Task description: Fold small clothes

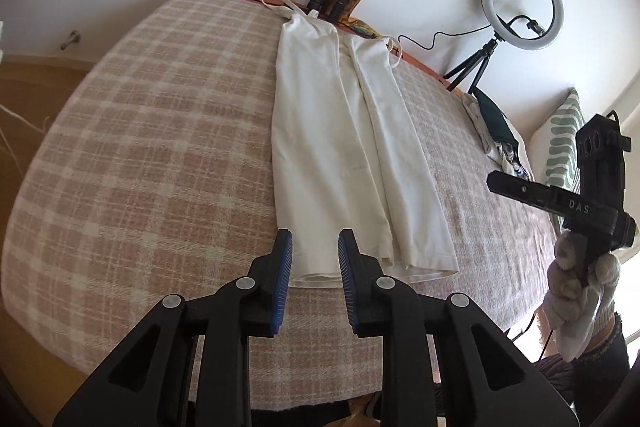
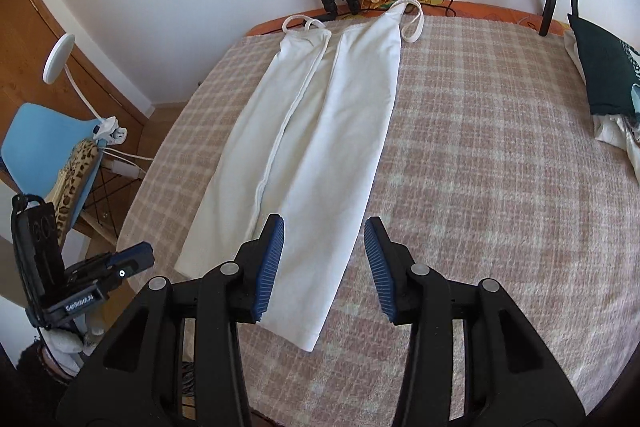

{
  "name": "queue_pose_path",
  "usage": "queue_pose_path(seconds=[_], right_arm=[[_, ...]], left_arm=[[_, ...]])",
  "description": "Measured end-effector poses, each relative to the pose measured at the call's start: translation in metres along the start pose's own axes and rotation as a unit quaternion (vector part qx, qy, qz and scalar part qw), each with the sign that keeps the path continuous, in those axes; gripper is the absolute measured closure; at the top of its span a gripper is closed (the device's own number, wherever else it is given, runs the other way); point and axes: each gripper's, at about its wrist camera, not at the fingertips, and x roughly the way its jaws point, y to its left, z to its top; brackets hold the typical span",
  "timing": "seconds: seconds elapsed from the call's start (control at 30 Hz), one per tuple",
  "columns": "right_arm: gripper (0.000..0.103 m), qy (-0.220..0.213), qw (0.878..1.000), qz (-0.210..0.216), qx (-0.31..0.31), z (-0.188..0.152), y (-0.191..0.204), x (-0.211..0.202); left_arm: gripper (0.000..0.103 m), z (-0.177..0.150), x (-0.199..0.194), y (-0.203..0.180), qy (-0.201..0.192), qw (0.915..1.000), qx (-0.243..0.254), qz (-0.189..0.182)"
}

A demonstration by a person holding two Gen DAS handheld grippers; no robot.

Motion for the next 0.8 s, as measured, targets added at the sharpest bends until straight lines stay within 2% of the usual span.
queue_pose_path(seconds=[0.17, 0.3, 0.63, 0.7, 0.73, 0.77, 0.8], right_arm=[[0.059, 0.032, 0.999, 0.018, 0.02, -0.035, -0.005, 0.019], [0.059, 0.056, 0.995, 0.058, 0.054, -0.048, -0.018, 0.037], [0.059, 0.058, 0.987, 0.124, 0.079, -0.049, -0.031, 0.049], [0.068, 0.063, 0.988, 0.124, 0.072, -0.048, -0.029, 0.052], [0.081, 0.069, 0.988, 0.123, 0.069, -0.049, -0.029, 0.055], [0.089, 0.07, 0.988, 0.12, 0.067, -0.05, -0.021, 0.06], [0.091, 0.07, 0.988, 0.122, 0.067, -0.05, -0.022, 0.061]], left_arm=[[0.081, -0.003, 0.022, 0.016, 0.041, 0.9984, -0.034, -0.018], [0.081, -0.012, 0.032, 0.02, 0.07, 0.9953, -0.052, -0.042], [0.084, -0.016, 0.032, 0.022, 0.065, 0.9922, -0.071, -0.08], [0.085, -0.015, 0.032, 0.02, 0.061, 0.9932, -0.064, -0.075], [0.088, -0.015, 0.032, 0.02, 0.059, 0.9937, -0.061, -0.074], [0.093, -0.015, 0.032, 0.019, 0.057, 0.9941, -0.058, -0.071], [0.094, -0.015, 0.032, 0.019, 0.055, 0.9948, -0.054, -0.067]])
